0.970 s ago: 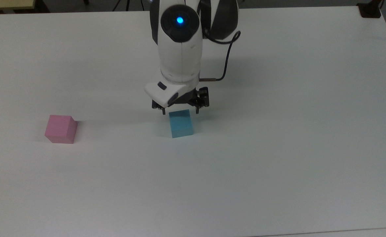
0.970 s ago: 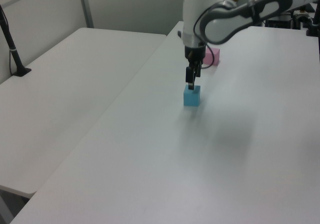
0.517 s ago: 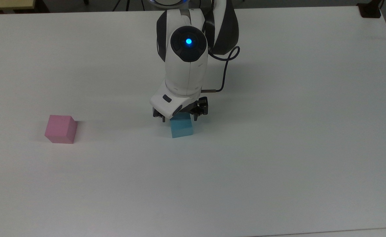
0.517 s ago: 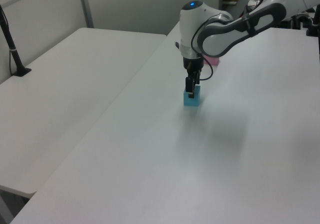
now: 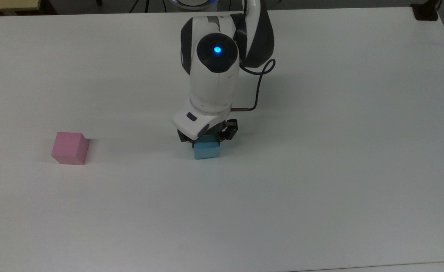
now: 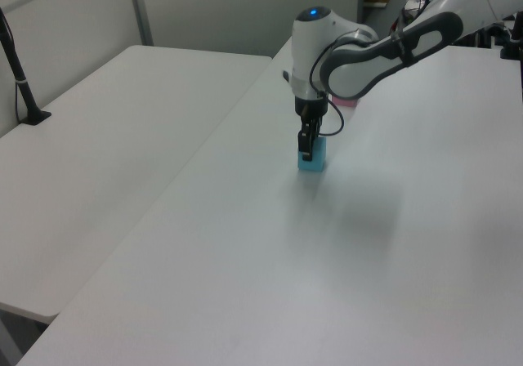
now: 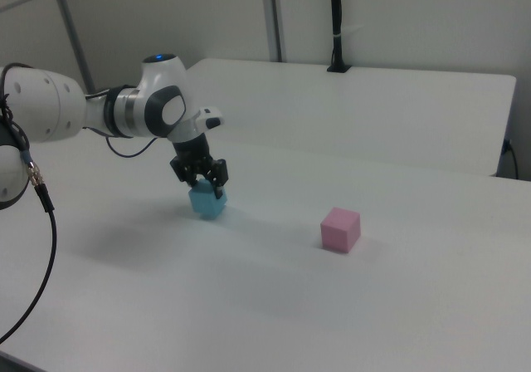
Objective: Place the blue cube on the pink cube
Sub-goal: 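Close the gripper on the light-blue cube, then carry the light-blue cube over the pink cube and lower it on top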
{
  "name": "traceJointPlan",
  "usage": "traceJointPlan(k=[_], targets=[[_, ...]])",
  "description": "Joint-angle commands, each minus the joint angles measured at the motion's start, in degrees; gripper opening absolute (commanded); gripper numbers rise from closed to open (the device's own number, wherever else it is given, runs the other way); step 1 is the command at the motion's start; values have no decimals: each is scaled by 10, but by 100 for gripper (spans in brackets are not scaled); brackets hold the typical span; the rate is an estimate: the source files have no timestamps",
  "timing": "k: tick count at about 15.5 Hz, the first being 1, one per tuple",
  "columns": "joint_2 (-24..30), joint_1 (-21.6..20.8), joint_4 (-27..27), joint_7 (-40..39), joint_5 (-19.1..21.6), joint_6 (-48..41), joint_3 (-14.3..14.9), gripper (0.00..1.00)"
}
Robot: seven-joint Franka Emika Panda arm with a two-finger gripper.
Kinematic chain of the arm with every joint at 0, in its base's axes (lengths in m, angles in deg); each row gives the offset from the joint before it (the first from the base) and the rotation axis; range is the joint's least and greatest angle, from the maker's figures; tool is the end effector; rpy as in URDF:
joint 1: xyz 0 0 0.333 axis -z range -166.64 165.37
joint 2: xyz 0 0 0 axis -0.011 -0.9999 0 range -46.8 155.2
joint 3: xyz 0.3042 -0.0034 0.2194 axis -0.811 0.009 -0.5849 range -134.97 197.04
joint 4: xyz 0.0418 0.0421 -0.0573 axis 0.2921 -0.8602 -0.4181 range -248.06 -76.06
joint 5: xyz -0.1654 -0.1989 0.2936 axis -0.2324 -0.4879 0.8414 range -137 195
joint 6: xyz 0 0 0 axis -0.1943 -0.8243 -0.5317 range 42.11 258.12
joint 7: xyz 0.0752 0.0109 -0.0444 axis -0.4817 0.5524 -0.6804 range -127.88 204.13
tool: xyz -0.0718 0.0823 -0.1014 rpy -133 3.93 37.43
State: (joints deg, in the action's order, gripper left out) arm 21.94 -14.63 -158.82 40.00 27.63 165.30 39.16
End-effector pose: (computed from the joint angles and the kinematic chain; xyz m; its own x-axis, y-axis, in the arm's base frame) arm 0.7348 0.0912 0.3522 0.9922 0.1082 0.0616 0.1021 -0.9903 0.0945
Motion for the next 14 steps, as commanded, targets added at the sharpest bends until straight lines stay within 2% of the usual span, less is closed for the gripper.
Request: traceJointPlan(k=[1, 5, 6, 9, 14], targets=[[26, 54, 37, -23, -8, -56, 5, 18], [26, 141, 68, -78, -8, -69, 5, 21], [23, 166, 72, -109, -9, -63, 6, 25], [19, 215, 77, -164, -6, -28, 5, 25], [-11, 251, 80, -187, -6, 52, 5, 33]])
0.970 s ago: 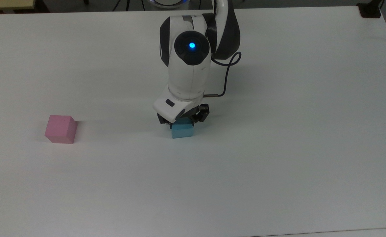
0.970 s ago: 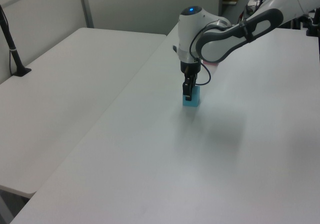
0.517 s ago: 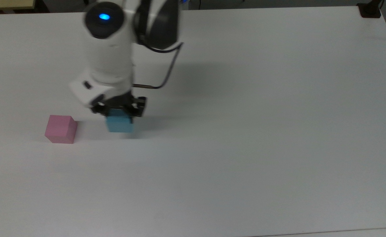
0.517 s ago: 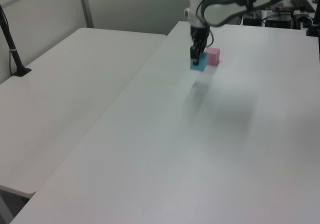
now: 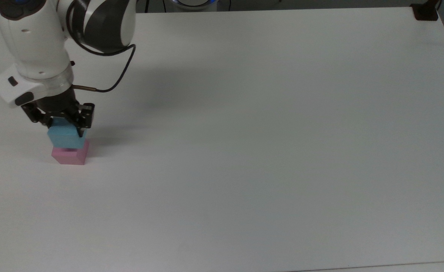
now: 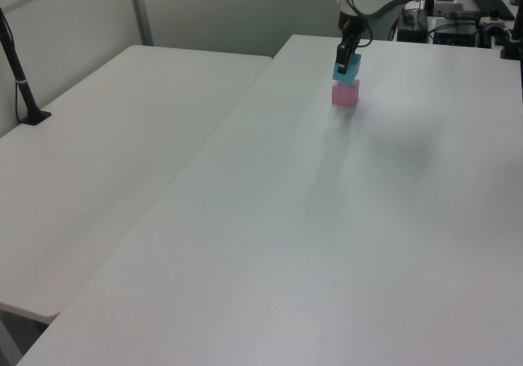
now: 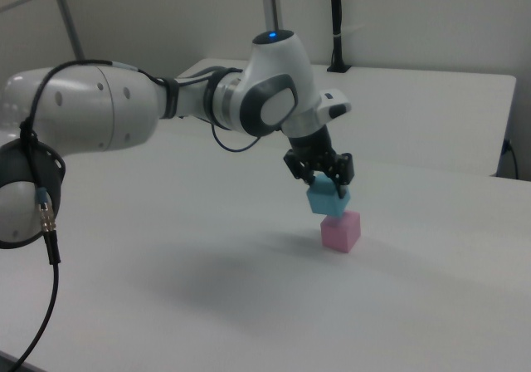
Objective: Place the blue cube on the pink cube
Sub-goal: 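Carry the light-blue cube over the pink cube and lower it on top, then open the gripper to release the light-blue cube onto the pink cube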
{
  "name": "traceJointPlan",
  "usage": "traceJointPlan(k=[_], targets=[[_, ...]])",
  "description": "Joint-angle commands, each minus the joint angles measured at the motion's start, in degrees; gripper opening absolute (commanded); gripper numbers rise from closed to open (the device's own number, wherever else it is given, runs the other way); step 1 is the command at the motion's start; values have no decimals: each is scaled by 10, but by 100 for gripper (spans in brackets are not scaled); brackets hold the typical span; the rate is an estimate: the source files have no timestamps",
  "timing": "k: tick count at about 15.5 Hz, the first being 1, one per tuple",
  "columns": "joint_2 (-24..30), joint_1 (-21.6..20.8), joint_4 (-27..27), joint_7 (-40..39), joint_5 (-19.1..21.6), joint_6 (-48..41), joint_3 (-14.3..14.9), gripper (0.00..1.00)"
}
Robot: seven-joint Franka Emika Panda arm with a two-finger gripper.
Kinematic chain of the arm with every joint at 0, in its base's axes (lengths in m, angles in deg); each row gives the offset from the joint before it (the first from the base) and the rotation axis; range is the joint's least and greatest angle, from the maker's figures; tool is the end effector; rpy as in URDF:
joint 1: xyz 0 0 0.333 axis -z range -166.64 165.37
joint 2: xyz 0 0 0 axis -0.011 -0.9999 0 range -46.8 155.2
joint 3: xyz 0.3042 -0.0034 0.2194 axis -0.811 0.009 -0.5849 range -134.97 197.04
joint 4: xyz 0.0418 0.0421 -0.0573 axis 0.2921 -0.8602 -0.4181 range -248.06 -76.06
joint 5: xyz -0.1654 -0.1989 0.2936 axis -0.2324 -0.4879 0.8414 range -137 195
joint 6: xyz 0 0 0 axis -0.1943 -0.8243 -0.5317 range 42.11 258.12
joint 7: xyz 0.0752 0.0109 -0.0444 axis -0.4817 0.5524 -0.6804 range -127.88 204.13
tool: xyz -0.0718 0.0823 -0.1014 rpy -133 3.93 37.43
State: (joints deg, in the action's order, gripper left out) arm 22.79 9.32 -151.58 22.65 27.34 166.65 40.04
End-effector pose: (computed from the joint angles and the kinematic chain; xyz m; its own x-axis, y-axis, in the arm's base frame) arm 0.7359 -0.2284 0.4284 0.9829 0.0000 0.1843 -0.0308 -0.9860 0.1638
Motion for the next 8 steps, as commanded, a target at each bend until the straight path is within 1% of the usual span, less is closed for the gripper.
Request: traceJointPlan(k=[1, 2, 3, 4, 5, 6, 8], targets=[[-25, 12, 8, -18, -5, 41, -4, 37], [-29, 12, 7, -24, -5, 42, -4, 45], [-29, 12, 4, -24, -5, 42, -4, 59], [-26, 11, 2, -24, -6, 38, -4, 61], [-24, 10, 2, -24, -5, 36, -4, 78], [-21, 9, 2, -24, -5, 34, -4, 100], [-17, 9, 2, -24, -5, 8, -4, 100]])
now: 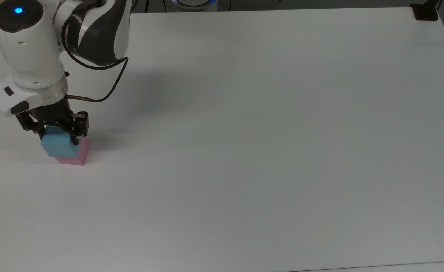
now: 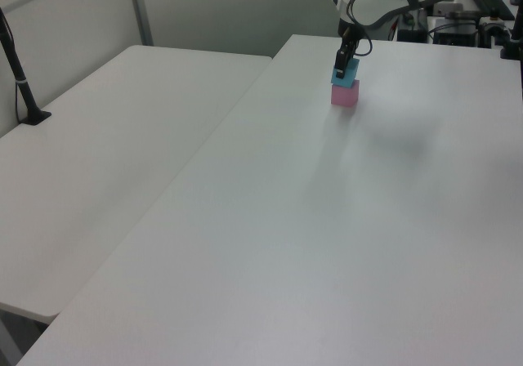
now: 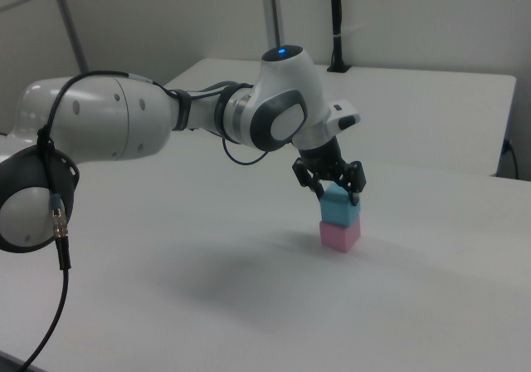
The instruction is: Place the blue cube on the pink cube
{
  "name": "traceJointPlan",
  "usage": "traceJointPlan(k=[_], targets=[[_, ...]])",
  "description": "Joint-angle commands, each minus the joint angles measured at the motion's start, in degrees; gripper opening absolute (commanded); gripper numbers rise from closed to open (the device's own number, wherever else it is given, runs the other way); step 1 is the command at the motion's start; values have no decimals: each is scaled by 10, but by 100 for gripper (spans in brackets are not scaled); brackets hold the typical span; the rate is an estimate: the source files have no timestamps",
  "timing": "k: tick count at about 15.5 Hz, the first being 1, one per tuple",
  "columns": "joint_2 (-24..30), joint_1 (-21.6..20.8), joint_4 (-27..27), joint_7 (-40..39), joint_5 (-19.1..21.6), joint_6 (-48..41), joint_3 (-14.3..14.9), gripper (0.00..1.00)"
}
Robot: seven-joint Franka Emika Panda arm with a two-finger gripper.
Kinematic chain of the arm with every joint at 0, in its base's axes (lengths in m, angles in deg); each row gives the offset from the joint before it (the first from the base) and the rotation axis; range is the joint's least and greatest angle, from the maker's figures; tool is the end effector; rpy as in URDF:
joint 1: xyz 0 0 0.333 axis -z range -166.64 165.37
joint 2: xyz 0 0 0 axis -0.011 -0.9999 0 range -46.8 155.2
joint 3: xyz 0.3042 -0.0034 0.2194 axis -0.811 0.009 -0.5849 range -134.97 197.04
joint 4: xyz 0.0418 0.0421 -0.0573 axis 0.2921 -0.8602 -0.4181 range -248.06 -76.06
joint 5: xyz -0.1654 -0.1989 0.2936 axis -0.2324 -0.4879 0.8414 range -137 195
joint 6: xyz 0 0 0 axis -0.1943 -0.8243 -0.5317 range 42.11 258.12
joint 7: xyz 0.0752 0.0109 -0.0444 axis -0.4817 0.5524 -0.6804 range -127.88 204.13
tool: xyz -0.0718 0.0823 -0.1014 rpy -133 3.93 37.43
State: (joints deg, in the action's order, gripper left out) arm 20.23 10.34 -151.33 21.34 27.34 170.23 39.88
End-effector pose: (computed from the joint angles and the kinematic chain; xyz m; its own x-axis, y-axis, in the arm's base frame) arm 0.7444 -0.2423 0.4035 0.9797 0.0164 0.1997 -0.0197 -0.9839 0.1779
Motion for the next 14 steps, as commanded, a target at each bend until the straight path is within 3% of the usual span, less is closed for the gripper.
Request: traceJointPlan(k=[1, 8, 14], targets=[[14, -2, -1, -11, -6, -41, -2, 100], [110, -26, -19, 9, -5, -155, -3, 100], [197, -126, -41, 165, -6, -280, 0, 100]])
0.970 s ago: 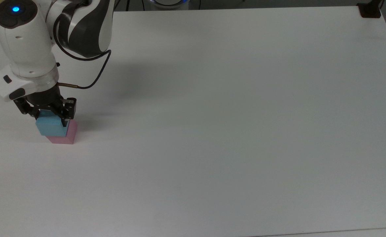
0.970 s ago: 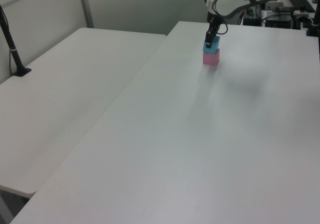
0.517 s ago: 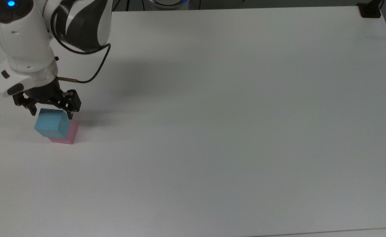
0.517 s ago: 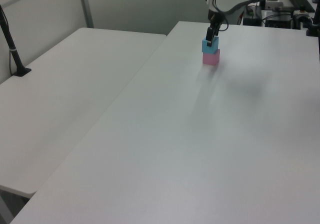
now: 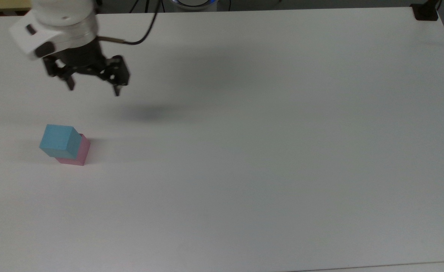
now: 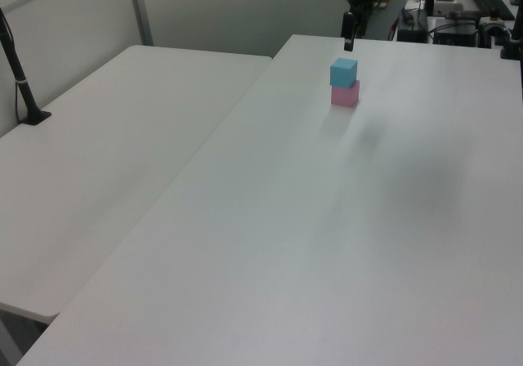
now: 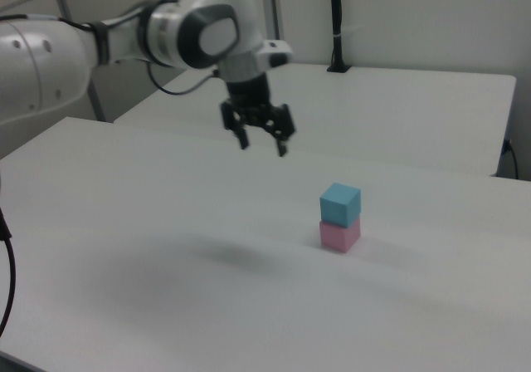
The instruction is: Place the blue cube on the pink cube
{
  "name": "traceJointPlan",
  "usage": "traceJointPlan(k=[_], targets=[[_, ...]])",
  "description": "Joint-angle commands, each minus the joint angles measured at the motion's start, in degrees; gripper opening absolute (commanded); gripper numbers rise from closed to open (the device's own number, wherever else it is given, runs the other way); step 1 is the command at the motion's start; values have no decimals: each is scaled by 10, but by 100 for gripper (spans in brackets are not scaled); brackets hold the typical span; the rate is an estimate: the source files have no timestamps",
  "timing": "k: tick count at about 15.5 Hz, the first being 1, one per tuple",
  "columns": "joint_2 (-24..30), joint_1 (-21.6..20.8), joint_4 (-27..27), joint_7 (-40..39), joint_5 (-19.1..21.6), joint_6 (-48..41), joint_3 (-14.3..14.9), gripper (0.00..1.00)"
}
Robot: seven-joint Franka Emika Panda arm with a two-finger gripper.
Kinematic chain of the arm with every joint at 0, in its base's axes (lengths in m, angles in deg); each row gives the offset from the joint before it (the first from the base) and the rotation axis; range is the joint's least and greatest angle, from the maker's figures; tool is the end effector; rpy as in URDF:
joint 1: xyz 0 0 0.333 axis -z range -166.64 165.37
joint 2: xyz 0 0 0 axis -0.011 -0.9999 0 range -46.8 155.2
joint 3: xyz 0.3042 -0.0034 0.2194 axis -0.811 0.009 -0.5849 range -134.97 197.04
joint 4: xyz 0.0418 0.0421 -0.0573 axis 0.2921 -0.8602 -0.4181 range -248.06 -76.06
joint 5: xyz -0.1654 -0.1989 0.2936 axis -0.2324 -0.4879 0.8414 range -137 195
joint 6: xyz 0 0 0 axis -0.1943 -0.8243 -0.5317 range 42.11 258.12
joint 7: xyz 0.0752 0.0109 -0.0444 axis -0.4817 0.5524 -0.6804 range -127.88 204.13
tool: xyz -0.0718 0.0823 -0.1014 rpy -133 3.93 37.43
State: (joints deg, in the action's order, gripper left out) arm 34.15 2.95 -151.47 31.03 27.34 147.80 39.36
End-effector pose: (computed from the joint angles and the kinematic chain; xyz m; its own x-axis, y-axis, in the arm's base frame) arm 0.6850 -0.1316 0.5374 0.9945 -0.0631 0.0835 -0.0705 -0.9935 0.0893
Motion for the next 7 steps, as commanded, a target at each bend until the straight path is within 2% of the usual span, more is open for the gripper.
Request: traceJointPlan(k=[1, 4, 7], targets=[[71, -70, -39, 81, -6, -75, 12, 100], [92, -123, -39, 110, -6, -100, 36, 100], [94, -129, -39, 118, -6, -113, 38, 100]])
